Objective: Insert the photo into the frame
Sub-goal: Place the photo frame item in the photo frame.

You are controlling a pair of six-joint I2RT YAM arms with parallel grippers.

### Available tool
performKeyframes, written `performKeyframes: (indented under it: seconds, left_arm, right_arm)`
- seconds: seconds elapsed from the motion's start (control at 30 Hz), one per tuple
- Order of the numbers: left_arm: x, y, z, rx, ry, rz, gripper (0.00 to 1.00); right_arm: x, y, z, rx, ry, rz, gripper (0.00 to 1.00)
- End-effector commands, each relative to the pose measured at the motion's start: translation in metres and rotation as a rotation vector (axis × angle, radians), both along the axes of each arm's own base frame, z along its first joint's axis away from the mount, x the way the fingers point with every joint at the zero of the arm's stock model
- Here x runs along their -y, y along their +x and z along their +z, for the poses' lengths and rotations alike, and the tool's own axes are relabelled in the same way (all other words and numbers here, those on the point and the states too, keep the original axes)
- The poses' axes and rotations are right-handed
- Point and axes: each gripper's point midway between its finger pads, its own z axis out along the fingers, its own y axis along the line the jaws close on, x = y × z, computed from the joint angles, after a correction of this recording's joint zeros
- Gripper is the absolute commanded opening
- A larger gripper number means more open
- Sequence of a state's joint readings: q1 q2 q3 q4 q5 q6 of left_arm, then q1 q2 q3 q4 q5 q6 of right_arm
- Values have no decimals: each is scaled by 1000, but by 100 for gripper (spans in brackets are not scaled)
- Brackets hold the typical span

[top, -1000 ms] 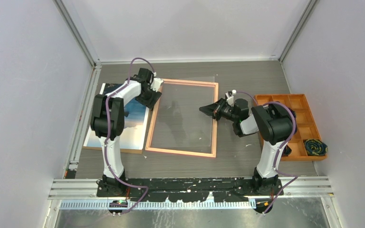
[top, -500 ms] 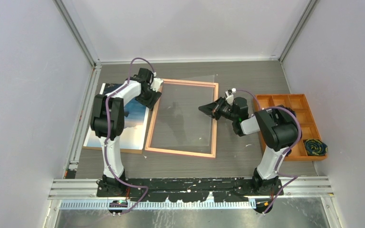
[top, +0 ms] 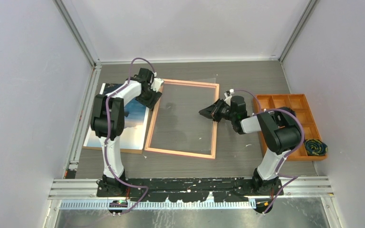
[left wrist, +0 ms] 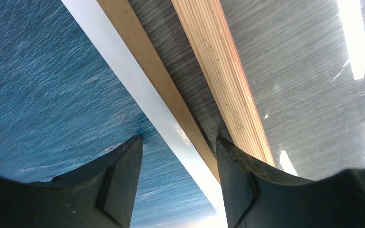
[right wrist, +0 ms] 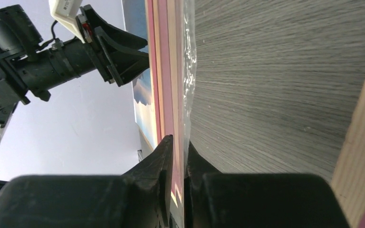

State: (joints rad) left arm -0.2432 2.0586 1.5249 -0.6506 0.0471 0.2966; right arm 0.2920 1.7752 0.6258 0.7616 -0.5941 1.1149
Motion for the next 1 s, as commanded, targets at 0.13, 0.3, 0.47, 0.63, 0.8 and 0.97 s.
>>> performKeyframes:
  seconds: [0.13,0.3,0.47,0.63,0.8,0.97]
  left_arm:
    - [18,-5,19,25,-64,-41,60]
    - [16,-4,18,31,-52,-44,60]
    - [15,-5,15,29,-46,-46,60]
    - [15,-6,14,25,-50,-44,60]
    - [13,-7,14,27,-43,-45,60]
    - [13,-7,14,26,-42,-49,60]
  right_arm:
    - [-9,9,14,70,-34,20,22]
    - [-6,7,6,57,-135,30,51]
    - [7,3,5,52,-277,26,75]
    - [14,2,-1,31,-360,23,100]
    - [22,-1,-7,3,-464,24,100]
    - [33,-4,-12,-28,-543,21,100]
